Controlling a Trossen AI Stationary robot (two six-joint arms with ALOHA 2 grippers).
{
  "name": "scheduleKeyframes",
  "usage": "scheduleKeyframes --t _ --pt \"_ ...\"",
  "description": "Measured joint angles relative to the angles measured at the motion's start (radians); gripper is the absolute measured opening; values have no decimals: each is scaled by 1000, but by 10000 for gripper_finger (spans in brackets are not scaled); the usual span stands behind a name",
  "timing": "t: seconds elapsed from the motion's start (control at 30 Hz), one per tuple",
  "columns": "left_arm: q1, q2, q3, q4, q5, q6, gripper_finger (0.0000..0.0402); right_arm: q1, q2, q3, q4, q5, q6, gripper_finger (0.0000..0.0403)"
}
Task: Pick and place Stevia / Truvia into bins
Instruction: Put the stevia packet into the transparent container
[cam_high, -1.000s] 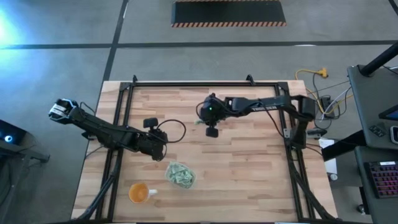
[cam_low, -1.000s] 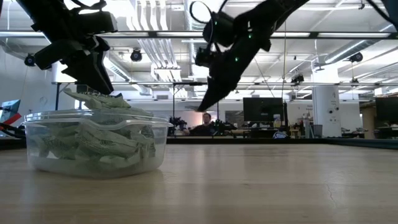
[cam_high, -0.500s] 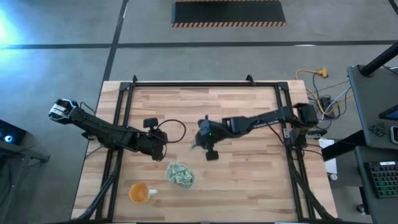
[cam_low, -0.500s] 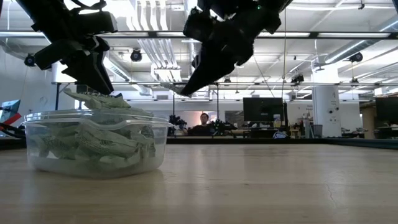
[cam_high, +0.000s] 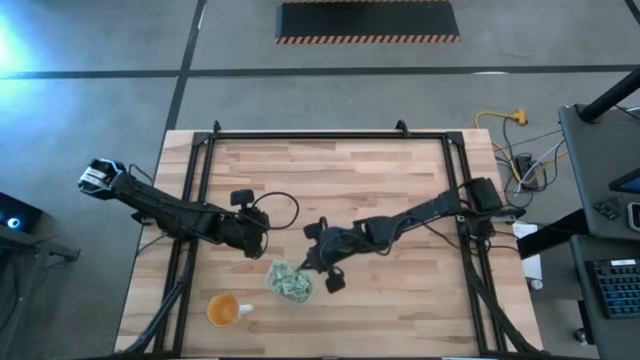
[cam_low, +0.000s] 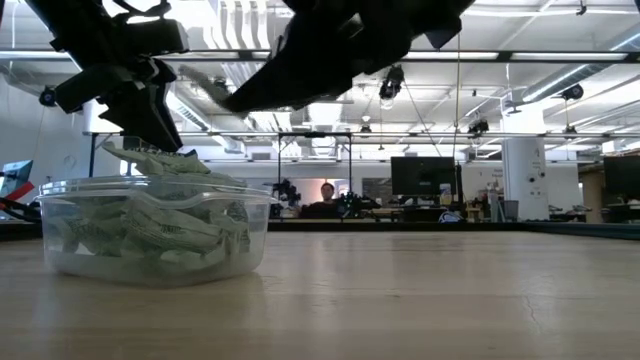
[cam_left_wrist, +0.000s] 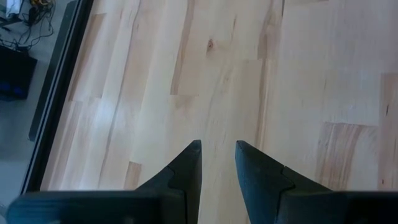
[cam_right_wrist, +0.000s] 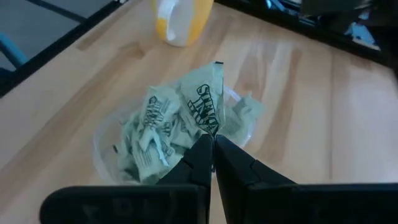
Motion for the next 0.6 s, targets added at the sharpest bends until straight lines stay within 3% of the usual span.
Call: scheduleKeyframes --t 0.6 --pt "1 0 -2 0 0 0 81 7 160 16 293 -5 30 9"
